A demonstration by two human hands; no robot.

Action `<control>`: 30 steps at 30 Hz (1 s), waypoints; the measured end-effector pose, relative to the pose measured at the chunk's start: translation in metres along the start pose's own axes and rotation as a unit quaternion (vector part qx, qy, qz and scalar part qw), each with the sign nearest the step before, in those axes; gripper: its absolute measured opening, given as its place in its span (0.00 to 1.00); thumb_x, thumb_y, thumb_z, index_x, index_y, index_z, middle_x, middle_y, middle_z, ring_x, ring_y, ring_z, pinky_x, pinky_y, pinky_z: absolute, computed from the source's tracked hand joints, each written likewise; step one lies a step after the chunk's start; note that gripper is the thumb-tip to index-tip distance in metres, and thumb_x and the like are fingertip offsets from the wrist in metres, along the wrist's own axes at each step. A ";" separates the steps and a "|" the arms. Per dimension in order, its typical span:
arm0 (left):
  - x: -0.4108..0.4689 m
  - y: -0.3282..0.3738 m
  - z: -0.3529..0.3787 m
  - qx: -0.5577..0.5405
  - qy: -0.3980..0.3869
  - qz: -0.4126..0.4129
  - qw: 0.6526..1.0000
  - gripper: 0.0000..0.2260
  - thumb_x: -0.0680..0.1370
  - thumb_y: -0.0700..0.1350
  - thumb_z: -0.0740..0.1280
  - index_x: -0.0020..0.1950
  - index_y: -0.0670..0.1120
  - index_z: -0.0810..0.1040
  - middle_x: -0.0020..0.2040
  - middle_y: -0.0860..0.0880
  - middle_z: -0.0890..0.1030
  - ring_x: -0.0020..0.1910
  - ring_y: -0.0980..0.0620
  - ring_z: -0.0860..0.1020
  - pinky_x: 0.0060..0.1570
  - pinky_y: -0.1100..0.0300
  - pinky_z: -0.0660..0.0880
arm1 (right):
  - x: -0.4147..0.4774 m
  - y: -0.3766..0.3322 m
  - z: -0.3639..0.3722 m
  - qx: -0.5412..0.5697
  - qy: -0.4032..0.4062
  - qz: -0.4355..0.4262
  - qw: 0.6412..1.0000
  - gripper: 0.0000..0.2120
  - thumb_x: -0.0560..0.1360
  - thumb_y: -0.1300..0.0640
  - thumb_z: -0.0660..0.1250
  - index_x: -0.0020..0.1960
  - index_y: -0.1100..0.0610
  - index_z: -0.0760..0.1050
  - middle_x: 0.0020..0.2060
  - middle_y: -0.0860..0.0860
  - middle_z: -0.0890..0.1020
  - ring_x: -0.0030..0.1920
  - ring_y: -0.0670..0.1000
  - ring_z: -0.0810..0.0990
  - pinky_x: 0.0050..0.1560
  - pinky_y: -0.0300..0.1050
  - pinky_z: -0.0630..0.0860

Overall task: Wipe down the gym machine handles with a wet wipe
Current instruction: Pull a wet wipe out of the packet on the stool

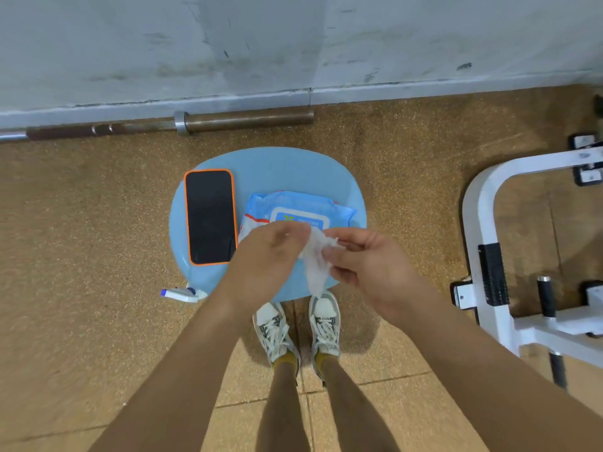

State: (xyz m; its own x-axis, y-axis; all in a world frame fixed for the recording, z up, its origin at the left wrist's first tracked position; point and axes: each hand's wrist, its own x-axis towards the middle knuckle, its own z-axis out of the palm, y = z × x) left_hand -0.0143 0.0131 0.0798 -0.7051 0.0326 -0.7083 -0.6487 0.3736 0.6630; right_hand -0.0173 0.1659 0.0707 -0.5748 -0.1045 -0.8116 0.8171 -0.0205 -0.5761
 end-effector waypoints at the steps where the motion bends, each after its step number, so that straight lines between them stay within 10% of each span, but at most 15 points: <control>1: -0.014 0.009 0.000 -0.106 -0.003 -0.012 0.994 0.11 0.76 0.54 0.69 0.51 0.47 0.80 0.48 0.47 0.85 0.50 0.49 0.82 0.54 0.58 0.77 | -0.012 -0.011 0.003 0.057 -0.004 -0.003 0.998 0.08 0.73 0.70 0.68 0.48 0.59 0.79 0.34 0.50 0.81 0.32 0.45 0.78 0.32 0.34 0.76; 8: -0.105 0.076 -0.012 -0.391 0.026 0.006 0.920 0.21 0.68 0.40 0.72 0.61 0.42 0.75 0.49 0.40 0.84 0.43 0.47 0.83 0.43 0.54 0.79 | -0.111 -0.081 0.027 0.195 -0.056 -0.045 0.978 0.05 0.75 0.65 0.66 0.42 0.59 0.79 0.33 0.52 0.82 0.28 0.44 0.78 0.25 0.32 0.72; 17: -0.246 0.164 -0.043 -0.289 -0.007 0.103 0.952 0.07 0.76 0.35 0.65 0.51 0.39 0.82 0.46 0.43 0.84 0.43 0.49 0.82 0.44 0.58 0.80 | -0.268 -0.144 0.024 0.081 0.036 -0.213 0.973 0.10 0.80 0.59 0.61 0.42 0.55 0.78 0.35 0.52 0.79 0.31 0.47 0.75 0.27 0.37 0.73; 22: -0.306 0.202 -0.038 -0.420 0.020 0.069 0.905 0.09 0.81 0.39 0.60 0.51 0.39 0.80 0.43 0.42 0.83 0.40 0.47 0.80 0.36 0.58 0.79 | -0.328 -0.171 0.020 0.040 0.083 -0.285 0.954 0.11 0.80 0.60 0.61 0.41 0.56 0.77 0.32 0.53 0.75 0.28 0.50 0.70 0.24 0.39 0.70; 30: -0.355 0.243 -0.065 -0.351 -0.001 0.173 0.920 0.11 0.76 0.49 0.67 0.50 0.42 0.80 0.43 0.42 0.84 0.37 0.49 0.82 0.33 0.60 0.78 | -0.391 -0.203 0.038 0.018 -0.037 -0.305 0.951 0.15 0.69 0.70 0.71 0.55 0.63 0.78 0.45 0.60 0.85 0.41 0.54 0.82 0.39 0.43 0.79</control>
State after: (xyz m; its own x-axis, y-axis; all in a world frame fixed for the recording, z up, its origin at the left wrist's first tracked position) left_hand 0.0599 0.0321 0.5076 -0.9038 0.0395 -0.4261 -0.4119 -0.3506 0.8411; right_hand 0.0434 0.1735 0.5086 -0.9393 -0.1309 -0.3172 0.3338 -0.1340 -0.9331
